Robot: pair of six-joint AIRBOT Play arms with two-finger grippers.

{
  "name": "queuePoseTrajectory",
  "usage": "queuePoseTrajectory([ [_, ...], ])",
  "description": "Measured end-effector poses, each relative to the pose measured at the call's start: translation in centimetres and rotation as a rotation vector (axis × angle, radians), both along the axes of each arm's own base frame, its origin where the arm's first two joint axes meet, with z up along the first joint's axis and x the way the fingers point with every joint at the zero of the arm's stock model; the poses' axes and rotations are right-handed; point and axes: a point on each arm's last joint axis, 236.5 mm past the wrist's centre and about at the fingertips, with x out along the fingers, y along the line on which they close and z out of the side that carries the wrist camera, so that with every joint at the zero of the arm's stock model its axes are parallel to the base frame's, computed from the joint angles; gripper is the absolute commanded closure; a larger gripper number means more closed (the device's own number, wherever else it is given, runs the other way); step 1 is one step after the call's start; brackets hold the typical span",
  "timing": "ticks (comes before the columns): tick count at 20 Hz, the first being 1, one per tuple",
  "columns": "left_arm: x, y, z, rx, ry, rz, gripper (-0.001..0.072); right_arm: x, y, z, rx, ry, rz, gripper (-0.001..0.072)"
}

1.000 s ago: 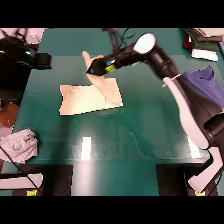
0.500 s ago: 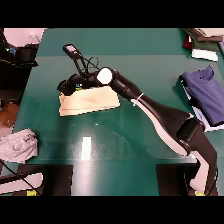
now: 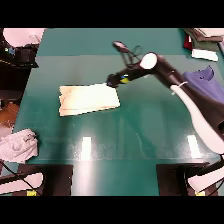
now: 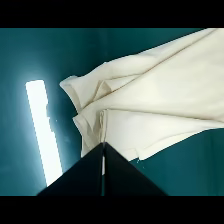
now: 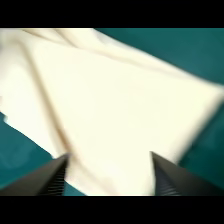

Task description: Fold the shirts.

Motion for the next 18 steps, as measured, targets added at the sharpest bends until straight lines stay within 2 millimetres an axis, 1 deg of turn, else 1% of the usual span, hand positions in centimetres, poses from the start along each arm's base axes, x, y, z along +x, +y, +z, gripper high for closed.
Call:
queuePoseTrajectory([
  [2,0.3,-0.2,0.3,-0.011,-0.018,0.000,0.0681,-0.3,-3.2,-2.3,0.022,0.140,-0.067,0.0030],
  [3,0.5,-0.3,0.4,-0.016,-0.027,0.001,0.0646,-0.5,-4.4,-3.2,0.038,0.199,-0.092,0.0031],
  [4,0.7,-0.4,0.3,-0.020,-0.034,0.001,0.0426,-0.7,-5.1,-4.1,0.056,0.254,-0.111,0.0031],
  [5,1.0,-0.5,0.1,-0.027,-0.038,0.004,0.0372,-1.0,-5.5,-4.5,0.086,0.305,-0.125,0.0032],
  [6,1.1,-0.6,-0.4,-0.036,-0.035,0.006,0.0372,-1.3,-5.6,-4.8,0.111,0.344,-0.132,0.0032],
  [8,1.3,-0.9,-2.4,-0.058,-0.006,0.012,0.0372,-1.5,-5.9,-5.3,0.140,0.393,-0.145,0.0033],
  [10,1.1,-1.5,-5.7,-0.087,0.060,0.012,0.0372,-1.7,-6.0,-5.4,0.158,0.418,-0.147,0.0033],
  [13,0.4,-2.2,-12.2,-0.127,0.209,0.001,0.0372,-2.1,-5.9,-5.4,0.172,0.445,-0.137,0.0034],
  [14,0.2,-2.6,-14.3,-0.143,0.258,-0.001,0.0372,-2.4,-6.0,-5.4,0.171,0.454,-0.130,0.0059],
  [15,0.2,-2.9,-16.0,-0.159,0.297,-0.002,0.0372,-2.7,-5.9,-5.4,0.175,0.465,-0.122,0.0093],
  [16,0.1,-3.0,-17.7,-0.170,0.336,-0.001,0.0372,-3.0,-5.9,-5.3,0.176,0.476,-0.112,0.0095],
  [18,0.1,-3.3,-20.3,-0.189,0.390,0.005,0.0371,-3.6,-5.9,-5.2,0.174,0.495,-0.094,0.0095],
])
